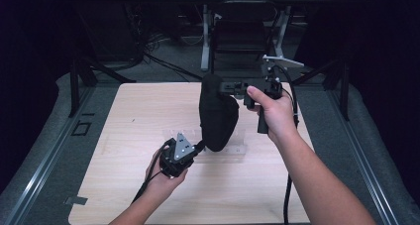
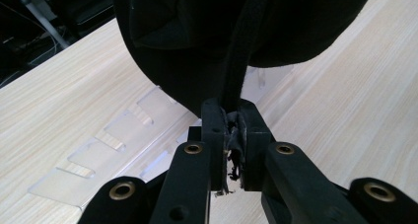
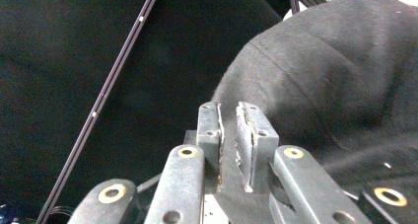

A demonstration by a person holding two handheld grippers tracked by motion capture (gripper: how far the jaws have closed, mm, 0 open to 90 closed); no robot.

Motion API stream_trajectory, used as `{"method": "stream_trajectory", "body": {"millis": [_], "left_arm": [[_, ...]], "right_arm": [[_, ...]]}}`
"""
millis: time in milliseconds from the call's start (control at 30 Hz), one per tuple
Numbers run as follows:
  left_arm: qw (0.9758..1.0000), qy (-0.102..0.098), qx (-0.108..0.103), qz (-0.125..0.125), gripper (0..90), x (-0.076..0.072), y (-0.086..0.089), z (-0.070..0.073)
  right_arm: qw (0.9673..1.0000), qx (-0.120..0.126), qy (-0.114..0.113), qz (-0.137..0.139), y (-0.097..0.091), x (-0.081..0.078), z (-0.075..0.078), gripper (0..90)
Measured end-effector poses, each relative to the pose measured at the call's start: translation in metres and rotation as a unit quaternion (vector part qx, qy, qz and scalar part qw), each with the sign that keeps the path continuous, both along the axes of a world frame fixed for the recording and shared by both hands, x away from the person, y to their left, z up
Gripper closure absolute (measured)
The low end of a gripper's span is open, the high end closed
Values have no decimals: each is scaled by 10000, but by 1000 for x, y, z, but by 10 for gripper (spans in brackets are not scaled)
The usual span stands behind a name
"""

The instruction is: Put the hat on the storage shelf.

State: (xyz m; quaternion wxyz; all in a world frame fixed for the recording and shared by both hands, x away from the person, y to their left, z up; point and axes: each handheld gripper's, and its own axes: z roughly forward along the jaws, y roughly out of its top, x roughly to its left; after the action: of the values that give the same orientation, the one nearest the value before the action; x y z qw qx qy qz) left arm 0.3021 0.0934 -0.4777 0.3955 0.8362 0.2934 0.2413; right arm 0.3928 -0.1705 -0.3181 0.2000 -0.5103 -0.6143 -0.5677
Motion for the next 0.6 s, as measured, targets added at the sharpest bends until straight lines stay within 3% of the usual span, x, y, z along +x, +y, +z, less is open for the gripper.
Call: {"method": "stream_trajectory", "body": {"millis": [400, 600], "left_arm": [[9998, 61, -87, 139, 846, 1, 13, -8], [9991, 332, -51, 274, 837, 4, 25, -26]], "right_arm": [[9999, -112, -52, -97, -8, -2, 0, 788], [9996, -235, -77, -144, -13, -5, -1, 794]]}}
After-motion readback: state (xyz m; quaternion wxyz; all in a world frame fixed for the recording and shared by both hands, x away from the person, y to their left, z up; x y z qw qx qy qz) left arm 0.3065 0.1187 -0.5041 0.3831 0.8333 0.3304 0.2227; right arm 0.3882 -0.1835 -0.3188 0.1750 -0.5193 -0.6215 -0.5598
